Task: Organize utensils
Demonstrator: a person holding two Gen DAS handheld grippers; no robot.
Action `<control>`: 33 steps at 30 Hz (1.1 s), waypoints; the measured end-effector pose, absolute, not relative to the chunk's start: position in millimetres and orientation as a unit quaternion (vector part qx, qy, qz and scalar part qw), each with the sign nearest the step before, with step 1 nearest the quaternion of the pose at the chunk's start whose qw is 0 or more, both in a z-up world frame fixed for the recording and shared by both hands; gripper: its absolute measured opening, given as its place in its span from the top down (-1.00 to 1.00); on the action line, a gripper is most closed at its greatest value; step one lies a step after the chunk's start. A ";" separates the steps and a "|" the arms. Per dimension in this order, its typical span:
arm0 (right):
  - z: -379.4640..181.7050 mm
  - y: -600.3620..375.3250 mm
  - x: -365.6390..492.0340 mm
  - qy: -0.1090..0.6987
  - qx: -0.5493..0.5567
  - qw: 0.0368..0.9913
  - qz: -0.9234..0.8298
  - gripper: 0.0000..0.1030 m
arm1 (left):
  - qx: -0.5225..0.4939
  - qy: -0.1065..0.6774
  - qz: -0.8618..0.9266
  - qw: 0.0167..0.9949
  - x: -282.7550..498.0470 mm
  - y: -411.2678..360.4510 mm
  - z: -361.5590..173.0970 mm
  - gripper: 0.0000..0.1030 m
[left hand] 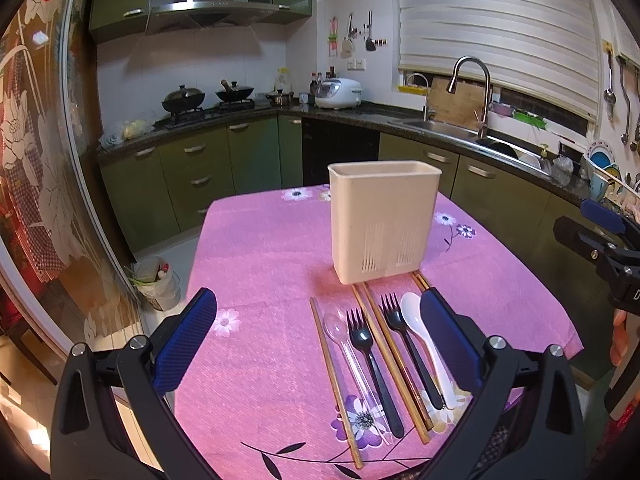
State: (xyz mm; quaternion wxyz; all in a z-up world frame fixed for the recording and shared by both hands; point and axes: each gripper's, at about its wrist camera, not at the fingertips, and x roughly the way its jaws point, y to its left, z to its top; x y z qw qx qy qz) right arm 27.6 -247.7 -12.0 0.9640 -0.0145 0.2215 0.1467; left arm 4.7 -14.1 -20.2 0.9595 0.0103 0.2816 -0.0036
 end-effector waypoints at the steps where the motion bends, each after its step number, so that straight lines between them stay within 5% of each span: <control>1: -13.6 -249.5 30.4 0.232 -0.007 0.961 0.151 -0.92 | 0.011 0.284 -0.003 0.959 6.1 -15.1 -21.7 -0.88; 28: -52.4 -248.3 84.8 0.295 -0.002 0.945 0.141 -0.92 | -0.021 0.410 0.014 0.912 83.2 -6.4 -74.7 -0.87; 30: -54.7 -251.8 89.1 0.298 0.001 0.944 0.141 -0.92 | -0.021 0.426 0.009 0.904 92.0 -11.1 -81.5 -0.69; 33: -59.5 -256.6 93.8 0.302 0.005 0.943 0.138 -0.92 | -0.015 0.451 -0.001 0.892 102.1 -25.6 -95.0 -0.09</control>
